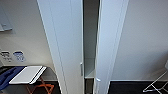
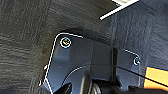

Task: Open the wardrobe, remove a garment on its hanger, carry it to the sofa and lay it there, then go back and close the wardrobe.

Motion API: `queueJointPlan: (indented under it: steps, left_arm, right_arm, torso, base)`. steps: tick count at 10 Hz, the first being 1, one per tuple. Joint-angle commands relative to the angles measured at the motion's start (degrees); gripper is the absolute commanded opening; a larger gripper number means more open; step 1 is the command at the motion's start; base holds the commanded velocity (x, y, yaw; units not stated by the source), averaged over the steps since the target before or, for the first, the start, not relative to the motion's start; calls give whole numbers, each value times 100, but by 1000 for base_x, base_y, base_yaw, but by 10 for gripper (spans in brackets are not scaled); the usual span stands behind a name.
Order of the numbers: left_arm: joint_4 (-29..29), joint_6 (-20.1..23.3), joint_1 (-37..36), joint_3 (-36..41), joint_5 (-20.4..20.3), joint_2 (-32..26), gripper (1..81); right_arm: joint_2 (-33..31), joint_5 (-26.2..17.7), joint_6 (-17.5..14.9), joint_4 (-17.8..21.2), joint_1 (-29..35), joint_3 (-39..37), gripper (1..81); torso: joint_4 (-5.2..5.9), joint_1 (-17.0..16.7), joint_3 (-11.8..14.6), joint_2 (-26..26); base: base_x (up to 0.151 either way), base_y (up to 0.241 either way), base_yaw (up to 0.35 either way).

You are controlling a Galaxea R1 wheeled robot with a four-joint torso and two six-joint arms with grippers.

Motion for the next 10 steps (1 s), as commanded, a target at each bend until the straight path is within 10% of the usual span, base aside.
queueJointPlan:
  steps: [1,10]
  left_arm:
    - [591,21,32,-699,-326,346,811]
    - [1338,21,788,-3098,-1293,1892,811]
  right_arm:
    - [937,-73,-26,-953,-423,-1166,811]
    - [1771,-64,-26,-2166,-1408,-1807,811]
  torso:
    - [0,0,0,0]
    - [0,-13,9,-6]
  base:
    - [0,0,0]
    - [0,0,0]
